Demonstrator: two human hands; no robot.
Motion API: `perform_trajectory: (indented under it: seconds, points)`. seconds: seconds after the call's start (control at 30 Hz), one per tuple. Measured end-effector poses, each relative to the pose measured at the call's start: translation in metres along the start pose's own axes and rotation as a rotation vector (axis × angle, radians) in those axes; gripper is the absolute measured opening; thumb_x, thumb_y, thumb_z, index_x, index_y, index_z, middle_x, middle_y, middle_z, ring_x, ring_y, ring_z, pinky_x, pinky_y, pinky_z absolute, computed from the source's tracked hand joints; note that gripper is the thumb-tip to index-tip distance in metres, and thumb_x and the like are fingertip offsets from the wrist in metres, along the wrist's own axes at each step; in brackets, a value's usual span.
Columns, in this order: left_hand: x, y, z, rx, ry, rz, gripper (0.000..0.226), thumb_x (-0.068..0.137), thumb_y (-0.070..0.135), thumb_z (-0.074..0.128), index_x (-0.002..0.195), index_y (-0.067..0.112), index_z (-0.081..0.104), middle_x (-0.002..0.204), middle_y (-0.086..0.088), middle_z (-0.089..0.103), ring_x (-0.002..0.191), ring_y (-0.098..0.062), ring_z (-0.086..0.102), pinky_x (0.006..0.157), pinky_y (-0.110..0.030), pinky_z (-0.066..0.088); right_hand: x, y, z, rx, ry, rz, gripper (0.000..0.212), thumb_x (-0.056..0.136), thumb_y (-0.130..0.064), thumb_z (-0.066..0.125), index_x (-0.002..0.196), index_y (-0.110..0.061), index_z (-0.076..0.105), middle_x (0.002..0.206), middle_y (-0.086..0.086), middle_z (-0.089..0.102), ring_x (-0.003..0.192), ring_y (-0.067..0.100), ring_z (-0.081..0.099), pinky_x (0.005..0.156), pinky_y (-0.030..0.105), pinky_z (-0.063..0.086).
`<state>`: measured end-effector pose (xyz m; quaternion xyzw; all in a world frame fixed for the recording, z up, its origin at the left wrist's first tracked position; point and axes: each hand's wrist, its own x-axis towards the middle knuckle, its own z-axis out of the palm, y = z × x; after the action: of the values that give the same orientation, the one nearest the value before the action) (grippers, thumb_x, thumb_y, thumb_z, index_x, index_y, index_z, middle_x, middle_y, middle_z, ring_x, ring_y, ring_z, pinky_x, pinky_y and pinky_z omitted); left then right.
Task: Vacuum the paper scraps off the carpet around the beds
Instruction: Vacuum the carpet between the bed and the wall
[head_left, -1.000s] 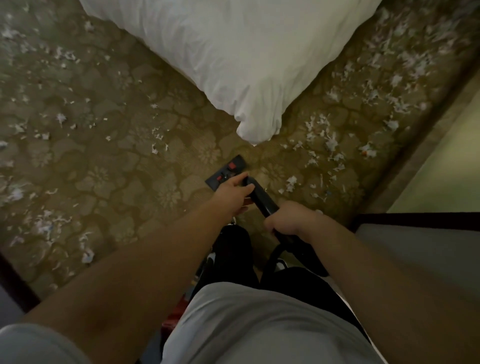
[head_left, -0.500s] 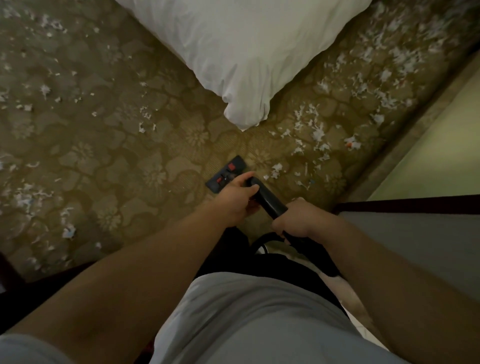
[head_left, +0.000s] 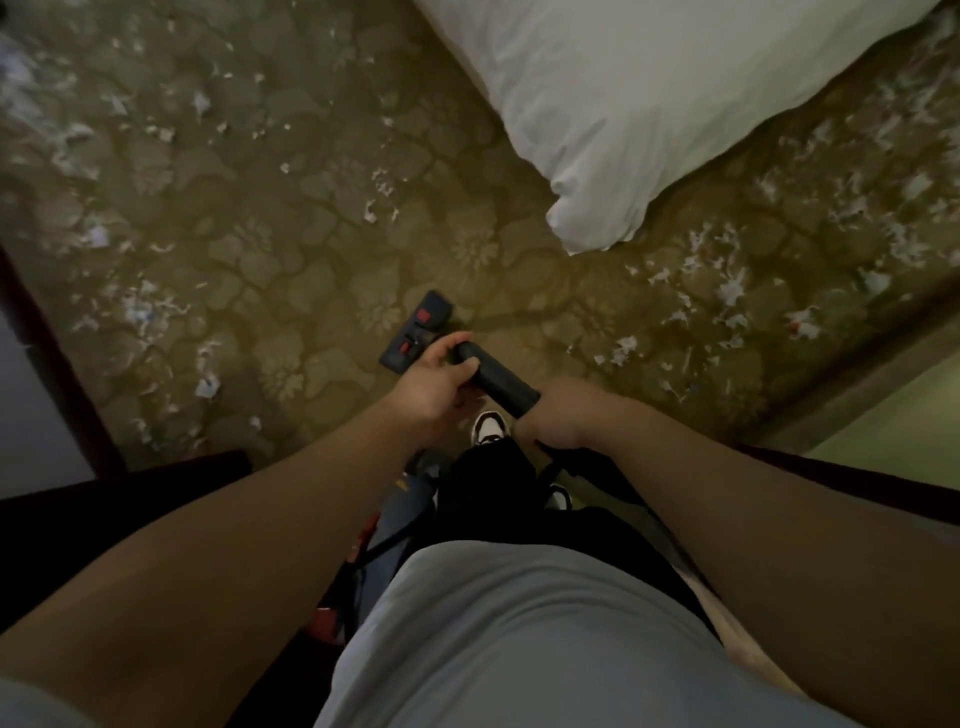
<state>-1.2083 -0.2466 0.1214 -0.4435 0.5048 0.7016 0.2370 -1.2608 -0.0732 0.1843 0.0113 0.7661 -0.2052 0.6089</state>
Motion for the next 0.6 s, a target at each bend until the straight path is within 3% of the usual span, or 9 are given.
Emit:
perform_trajectory:
  seconds: [0.13,0.23,0.4,0.5,0.6]
  points:
    - [0.012,0.015,-0.037,-0.059,0.076,-0.019,0.039,0.105,0.010,0.052,0.135,0.034,0.051,0.122,-0.006,0.059,0.100,-0.026,0.064,0.083,-0.042,0.053,0.018,-0.044,0.011,-0.073,0.033,-0.043,0.034,0.084,-0.029,0.073,0.112,-0.010,0.066,0.096,0.010,0.072,0.083,0.026,0.073,0.078,0.038,0.061]
    - [0.018,0.029,-0.051,-0.088,0.093,-0.028,0.039,0.105,0.011,0.050,0.136,0.035,0.050,0.116,-0.001,0.058,0.101,-0.025,0.064,0.088,-0.043,0.052,0.026,-0.066,0.009,-0.098,0.030,-0.051,0.039,0.086,-0.029,0.074,0.117,-0.008,0.065,0.101,0.012,0.070,0.088,0.028,0.072,0.083,0.040,0.061]
    - [0.025,0.045,-0.046,-0.101,0.048,-0.063,0.038,0.106,0.011,0.049,0.135,0.036,0.050,0.120,-0.004,0.058,0.100,-0.024,0.064,0.084,-0.041,0.051,0.022,-0.075,-0.006,-0.130,0.089,-0.053,0.034,0.092,-0.033,0.072,0.115,-0.011,0.061,0.095,0.007,0.064,0.085,0.023,0.068,0.077,0.034,0.058]
    - [0.026,0.048,-0.024,-0.042,0.003,-0.062,0.042,0.106,0.009,0.048,0.141,0.033,0.048,0.122,-0.005,0.057,0.101,-0.024,0.064,0.085,-0.040,0.051,0.017,-0.057,-0.013,-0.026,0.107,-0.008,0.026,0.092,-0.029,0.074,0.106,-0.011,0.061,0.091,0.008,0.066,0.073,0.019,0.066,0.064,0.029,0.055]
    - [0.024,0.045,0.006,0.042,-0.037,-0.083,0.043,0.104,0.009,0.052,0.141,0.031,0.050,0.128,-0.009,0.058,0.107,-0.028,0.066,0.080,-0.039,0.055,0.010,-0.024,-0.019,0.083,0.121,0.042,0.026,0.089,-0.027,0.077,0.105,-0.010,0.066,0.093,0.010,0.071,0.075,0.020,0.071,0.061,0.028,0.057]
